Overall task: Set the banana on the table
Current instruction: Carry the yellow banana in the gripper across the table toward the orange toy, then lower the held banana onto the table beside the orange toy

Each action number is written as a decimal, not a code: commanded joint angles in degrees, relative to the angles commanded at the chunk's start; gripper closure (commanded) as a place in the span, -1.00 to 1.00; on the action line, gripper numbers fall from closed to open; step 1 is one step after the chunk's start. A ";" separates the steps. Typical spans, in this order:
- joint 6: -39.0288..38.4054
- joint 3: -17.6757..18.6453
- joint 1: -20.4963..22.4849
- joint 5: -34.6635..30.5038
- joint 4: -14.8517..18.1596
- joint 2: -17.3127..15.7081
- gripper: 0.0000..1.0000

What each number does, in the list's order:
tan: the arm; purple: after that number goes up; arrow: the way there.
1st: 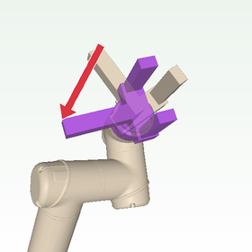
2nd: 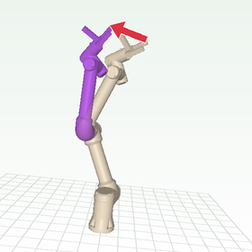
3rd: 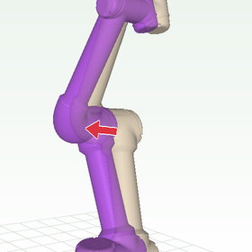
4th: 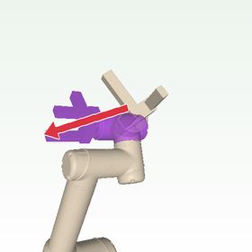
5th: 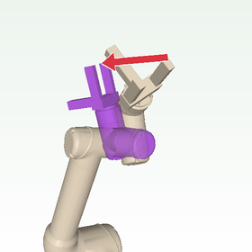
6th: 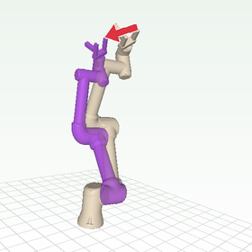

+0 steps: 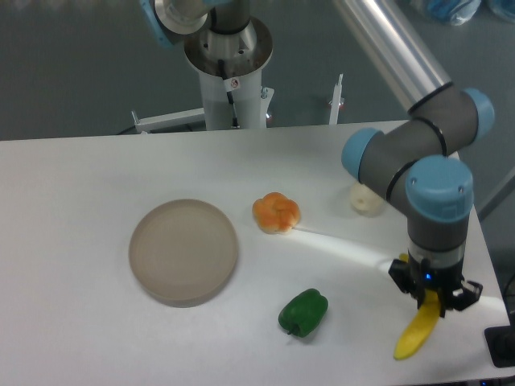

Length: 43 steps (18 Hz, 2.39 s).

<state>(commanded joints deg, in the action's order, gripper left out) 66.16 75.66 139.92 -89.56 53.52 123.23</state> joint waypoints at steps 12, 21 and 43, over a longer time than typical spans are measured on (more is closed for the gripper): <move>5.15 22.59 1.15 -0.35 -7.91 -7.48 0.29; -2.79 23.30 -0.08 -0.70 -7.91 -6.78 0.29; -8.07 27.35 -2.28 -1.14 -8.00 -6.34 0.26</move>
<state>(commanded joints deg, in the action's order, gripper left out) 58.09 103.01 137.64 -90.70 45.53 116.89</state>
